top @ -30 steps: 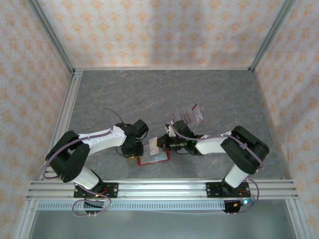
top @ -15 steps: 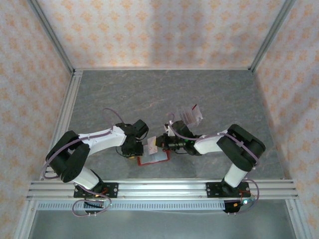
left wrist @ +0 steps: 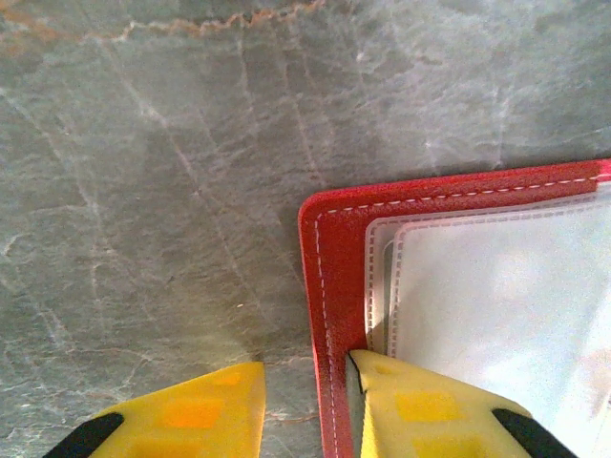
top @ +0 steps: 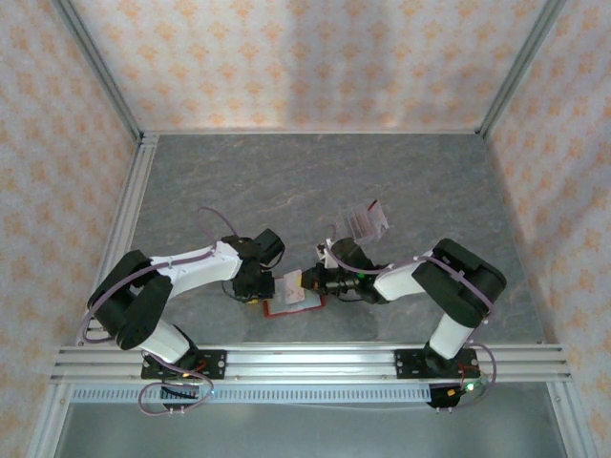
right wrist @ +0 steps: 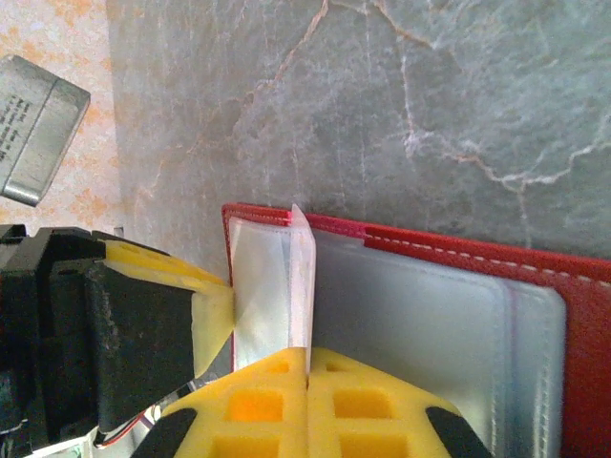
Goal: Put the credit cards into the card holder
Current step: Insert the credit card into the card slot.
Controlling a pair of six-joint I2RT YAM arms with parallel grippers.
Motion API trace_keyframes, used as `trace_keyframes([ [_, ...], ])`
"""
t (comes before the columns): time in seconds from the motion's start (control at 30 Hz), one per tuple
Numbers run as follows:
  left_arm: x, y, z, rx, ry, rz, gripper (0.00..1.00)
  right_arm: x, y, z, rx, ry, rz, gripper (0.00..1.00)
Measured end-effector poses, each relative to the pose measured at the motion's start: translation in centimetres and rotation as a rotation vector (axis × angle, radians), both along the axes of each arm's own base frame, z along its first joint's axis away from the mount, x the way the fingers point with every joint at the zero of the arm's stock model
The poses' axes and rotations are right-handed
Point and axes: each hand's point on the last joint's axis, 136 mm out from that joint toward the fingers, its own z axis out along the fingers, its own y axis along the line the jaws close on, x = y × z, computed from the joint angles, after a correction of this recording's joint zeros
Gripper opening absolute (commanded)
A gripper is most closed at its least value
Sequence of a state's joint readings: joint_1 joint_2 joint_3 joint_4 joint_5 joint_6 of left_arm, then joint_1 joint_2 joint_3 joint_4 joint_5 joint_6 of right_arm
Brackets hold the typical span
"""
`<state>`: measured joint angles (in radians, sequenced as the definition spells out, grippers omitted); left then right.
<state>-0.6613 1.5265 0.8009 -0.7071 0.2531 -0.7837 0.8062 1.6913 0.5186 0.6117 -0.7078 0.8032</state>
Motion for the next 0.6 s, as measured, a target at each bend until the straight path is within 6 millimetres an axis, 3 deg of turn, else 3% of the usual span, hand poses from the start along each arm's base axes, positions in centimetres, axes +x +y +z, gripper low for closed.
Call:
trace_keyframes([
  [0.6, 0.0, 0.0, -0.1, -0.002, -0.002, 0.000, 0.29, -1.4, -0.1, -0.4, 0.008, 0.025, 0.042, 0.00],
])
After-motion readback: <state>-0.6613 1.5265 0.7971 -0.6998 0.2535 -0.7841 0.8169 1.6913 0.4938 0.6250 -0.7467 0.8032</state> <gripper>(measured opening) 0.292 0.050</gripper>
